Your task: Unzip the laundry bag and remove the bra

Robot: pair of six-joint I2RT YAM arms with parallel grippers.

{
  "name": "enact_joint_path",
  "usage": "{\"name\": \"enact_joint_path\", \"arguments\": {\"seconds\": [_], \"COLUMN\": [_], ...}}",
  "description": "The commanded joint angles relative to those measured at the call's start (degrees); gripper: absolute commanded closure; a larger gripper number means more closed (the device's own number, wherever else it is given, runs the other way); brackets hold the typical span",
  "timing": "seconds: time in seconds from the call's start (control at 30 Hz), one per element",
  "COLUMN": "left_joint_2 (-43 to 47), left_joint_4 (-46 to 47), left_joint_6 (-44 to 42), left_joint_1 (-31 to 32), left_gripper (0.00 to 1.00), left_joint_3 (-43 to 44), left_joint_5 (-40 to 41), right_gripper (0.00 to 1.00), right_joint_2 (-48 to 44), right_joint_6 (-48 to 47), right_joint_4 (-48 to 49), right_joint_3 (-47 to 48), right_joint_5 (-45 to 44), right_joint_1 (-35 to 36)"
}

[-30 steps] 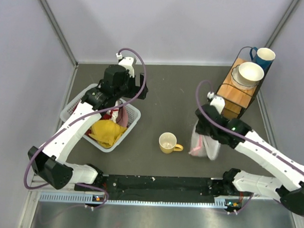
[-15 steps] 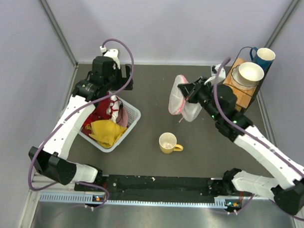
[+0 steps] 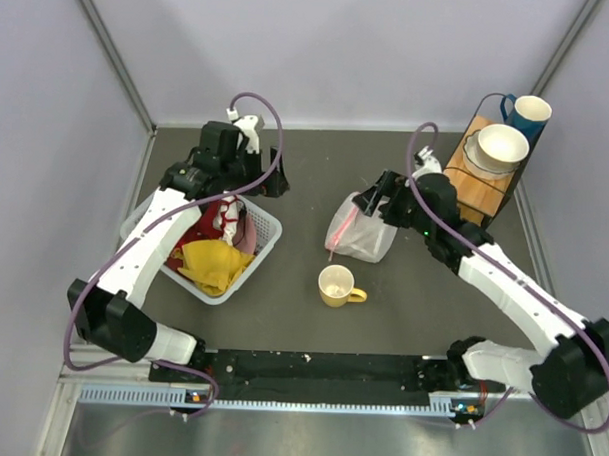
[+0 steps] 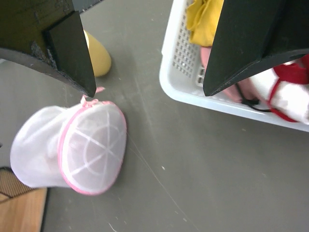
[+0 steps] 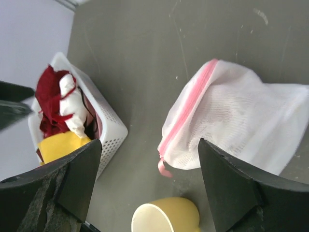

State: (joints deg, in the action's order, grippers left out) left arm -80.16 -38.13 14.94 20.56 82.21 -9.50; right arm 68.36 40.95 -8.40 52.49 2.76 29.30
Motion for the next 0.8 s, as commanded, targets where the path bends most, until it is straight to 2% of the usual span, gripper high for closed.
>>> {"name": "enact_joint_path", "arguments": {"seconds": [0.0,0.13,0.2,0.27,0.37,0.43,0.73,0.77], "left_joint_2": [-1.22,-1.67,-1.41,-0.97,-0.17,0.88,4.75,4.92], "left_joint_4": [4.82,5.26,6.91,8.50,8.78,7.37,8.16,8.33], "left_joint_6": [3.34,4.39,6.84,9.04,8.62,8.18,8.09,8.35], "left_joint_1": [1.07,1.07,-0.24,-1.65,-3.24,-4.03,-4.74,-4.74], "left_gripper": [0.01,0.01,0.01,0.01,0.01,0.01,0.01,0.01], "left_joint_3": [-2.58,-2.32,-2.76,-3.81,-4.52,-4.69,-8.04,-8.38], "left_joint_5": [-7.20,-4.74,-9.45,-15.69,-14.34,-12.83,-11.86,-11.95], "right_gripper": [0.20,0.23,0.22,0.22,0.25,0.31,0.32,0.39], "right_joint_2": [-5.51,-2.63,0.44,5.80,12.14,14.68,19.10,19.09], "right_joint_6": [-3.24,-4.56,-5.52,-5.18,-2.28,-0.17,2.91,2.65], "right_joint_4": [-4.86,-6.71,-8.55,-9.26,-10.05,-10.49,-10.67,-10.49], "right_joint_3": [2.44,4.46,8.05,11.13,12.90,13.51,14.92,15.10], "right_joint_5": [-5.40,-8.82,-10.93,-11.73,-13.13,-14.28,-17.53,-17.79], "right_joint_1": [0.84,5.84,10.76,12.09,12.27,12.27,12.27,12.27]}}
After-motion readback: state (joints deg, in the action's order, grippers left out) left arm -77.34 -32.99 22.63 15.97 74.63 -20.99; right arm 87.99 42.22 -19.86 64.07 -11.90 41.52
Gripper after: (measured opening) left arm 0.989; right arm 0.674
